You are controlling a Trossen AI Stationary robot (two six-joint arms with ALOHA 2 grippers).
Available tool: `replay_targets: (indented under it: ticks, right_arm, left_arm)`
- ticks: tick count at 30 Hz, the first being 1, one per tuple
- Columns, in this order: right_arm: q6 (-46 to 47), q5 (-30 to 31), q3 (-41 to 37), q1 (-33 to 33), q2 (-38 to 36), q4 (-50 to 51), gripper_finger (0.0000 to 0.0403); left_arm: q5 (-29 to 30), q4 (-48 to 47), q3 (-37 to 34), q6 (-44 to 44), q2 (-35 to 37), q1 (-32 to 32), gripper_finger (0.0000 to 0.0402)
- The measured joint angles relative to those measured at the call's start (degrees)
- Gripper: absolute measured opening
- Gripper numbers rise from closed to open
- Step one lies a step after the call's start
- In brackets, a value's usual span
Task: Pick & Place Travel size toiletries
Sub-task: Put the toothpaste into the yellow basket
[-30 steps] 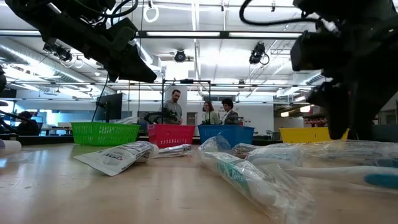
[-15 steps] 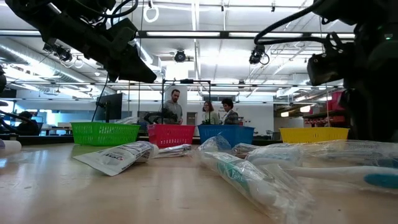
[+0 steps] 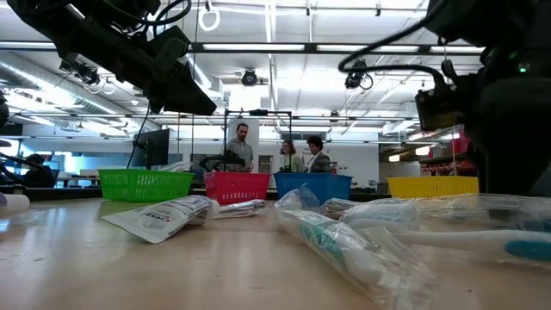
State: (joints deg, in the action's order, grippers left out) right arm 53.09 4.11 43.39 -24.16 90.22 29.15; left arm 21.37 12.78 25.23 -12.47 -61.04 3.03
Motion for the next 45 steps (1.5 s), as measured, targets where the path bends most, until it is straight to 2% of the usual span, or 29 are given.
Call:
replay_targets:
  ticks: [8, 18, 22, 28, 36, 40, 45]
  right_arm:
    - [-1.8, -0.1, 0.1, 0.0, 1.6, -0.6, 0.0214]
    - [-4.6, 1.9, 0.0, 0.2, 1.7, 0.5, 0.0115]
    - [-6.0, 1.8, 1.4, 0.2, 1.9, 0.8, 0.009]
    - [-11.1, 0.5, 5.3, 1.8, 1.4, 2.3, 0.0082]
    - [-20.2, 2.4, 10.8, 6.9, 0.9, 12.6, 0.0083]
    - [-27.7, 6.3, 14.5, 10.2, -1.6, 19.1, 0.0083]
    - [-30.7, 19.8, 18.6, 14.7, -6.5, 32.3, 0.0085]
  left_arm:
    - [0.0, -0.1, 0.0, -0.2, 0.0, 0.0, 0.0126]
    - [0.0, -0.1, 0.0, -0.4, 0.0, 0.0, 0.0126]
    - [0.0, -0.1, 0.0, -0.4, 0.0, 0.0, 0.0126]
    - [0.0, 0.0, 0.0, -0.6, 0.0, 0.0, 0.0126]
    - [0.0, 0.2, 0.0, -0.7, 0.0, 0.0, 0.0126]
    - [0.0, 0.2, 0.0, -0.7, 0.0, 0.0, 0.0126]
    - [0.0, 0.3, 0.0, -0.8, 0.0, 0.0, 0.0126]
